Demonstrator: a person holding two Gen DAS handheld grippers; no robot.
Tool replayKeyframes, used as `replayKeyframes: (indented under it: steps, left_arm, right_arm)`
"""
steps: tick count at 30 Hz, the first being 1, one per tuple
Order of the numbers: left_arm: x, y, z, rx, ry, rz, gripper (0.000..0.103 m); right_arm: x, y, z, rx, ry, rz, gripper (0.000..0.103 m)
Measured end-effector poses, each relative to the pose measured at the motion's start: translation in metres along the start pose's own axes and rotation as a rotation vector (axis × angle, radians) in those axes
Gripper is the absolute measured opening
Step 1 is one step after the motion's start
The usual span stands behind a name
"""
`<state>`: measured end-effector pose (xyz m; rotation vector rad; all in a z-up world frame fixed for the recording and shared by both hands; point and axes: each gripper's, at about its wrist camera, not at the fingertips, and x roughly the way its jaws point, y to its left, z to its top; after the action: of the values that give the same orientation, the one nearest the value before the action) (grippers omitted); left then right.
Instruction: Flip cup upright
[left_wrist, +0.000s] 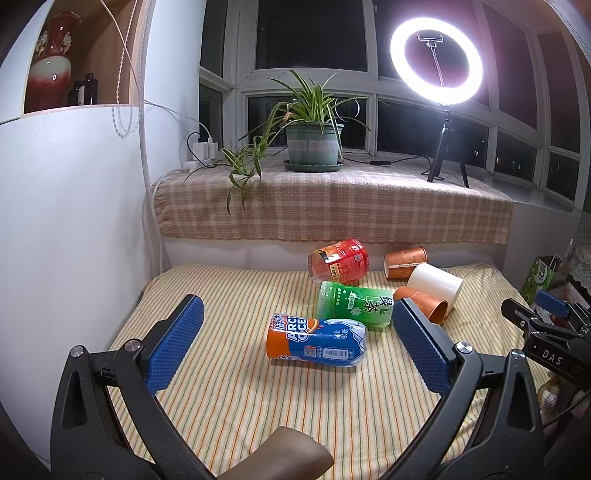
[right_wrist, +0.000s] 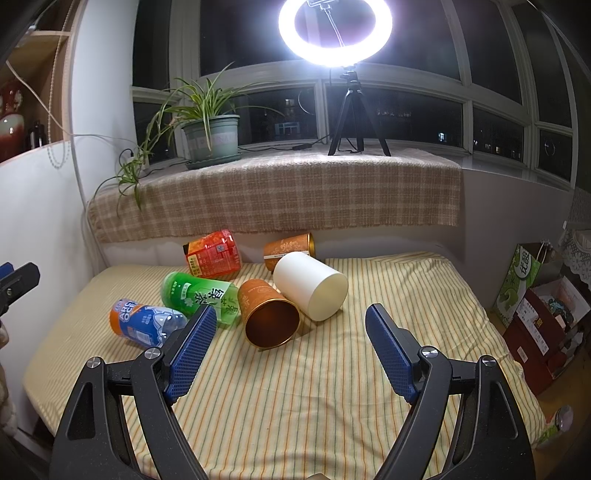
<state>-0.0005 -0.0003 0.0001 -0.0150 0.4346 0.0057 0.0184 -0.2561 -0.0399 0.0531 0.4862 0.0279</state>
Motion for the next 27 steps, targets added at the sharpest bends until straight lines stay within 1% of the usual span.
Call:
replayKeyframes:
  steps: [27]
  left_arm:
    - [0.0,0.0001,0.0,0.0,0.002,-0.001,0.103]
  right_arm:
    - [0.0023,-0.002,0.0023,-0.001,0.003,0.004,0.083]
